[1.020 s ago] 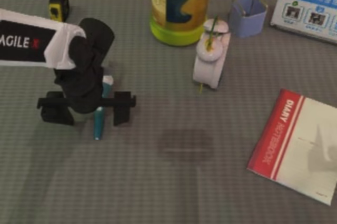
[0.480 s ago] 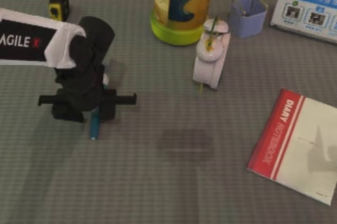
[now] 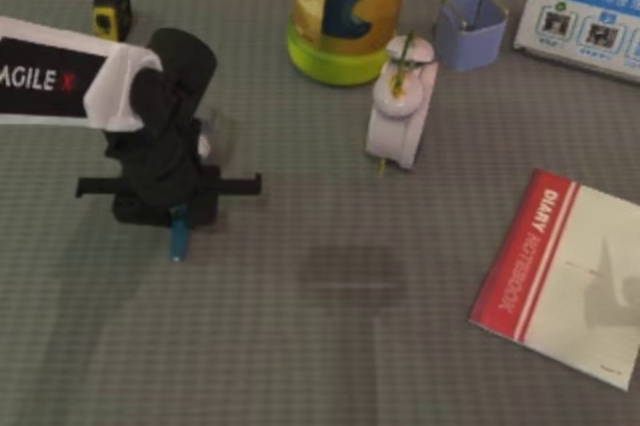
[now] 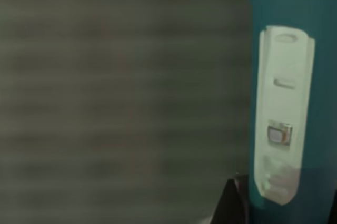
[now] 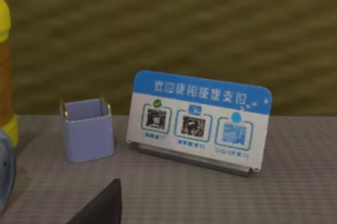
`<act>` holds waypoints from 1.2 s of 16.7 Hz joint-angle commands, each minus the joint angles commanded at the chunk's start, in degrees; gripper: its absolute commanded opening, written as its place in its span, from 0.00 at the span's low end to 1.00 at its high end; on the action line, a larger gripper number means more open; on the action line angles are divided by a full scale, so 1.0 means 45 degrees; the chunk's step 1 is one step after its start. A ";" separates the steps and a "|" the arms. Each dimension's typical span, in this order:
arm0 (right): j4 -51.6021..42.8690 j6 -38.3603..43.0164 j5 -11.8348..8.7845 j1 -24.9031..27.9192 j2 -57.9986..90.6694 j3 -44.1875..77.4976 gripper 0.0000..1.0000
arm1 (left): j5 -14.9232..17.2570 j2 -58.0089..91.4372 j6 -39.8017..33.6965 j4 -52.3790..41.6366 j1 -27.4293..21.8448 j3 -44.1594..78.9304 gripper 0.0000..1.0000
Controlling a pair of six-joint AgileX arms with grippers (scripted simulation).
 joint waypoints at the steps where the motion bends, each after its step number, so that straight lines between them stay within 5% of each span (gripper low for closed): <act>1: 0.0000 0.0000 0.0000 0.0000 0.0000 0.0000 1.00 | 0.0163 -0.0080 0.0101 0.0409 -0.0001 -0.0089 0.00; 20: 0.0000 0.0000 0.0000 0.0000 0.0000 0.0000 1.00 | 0.6497 -0.4350 0.3827 1.7627 0.0605 -0.5031 0.00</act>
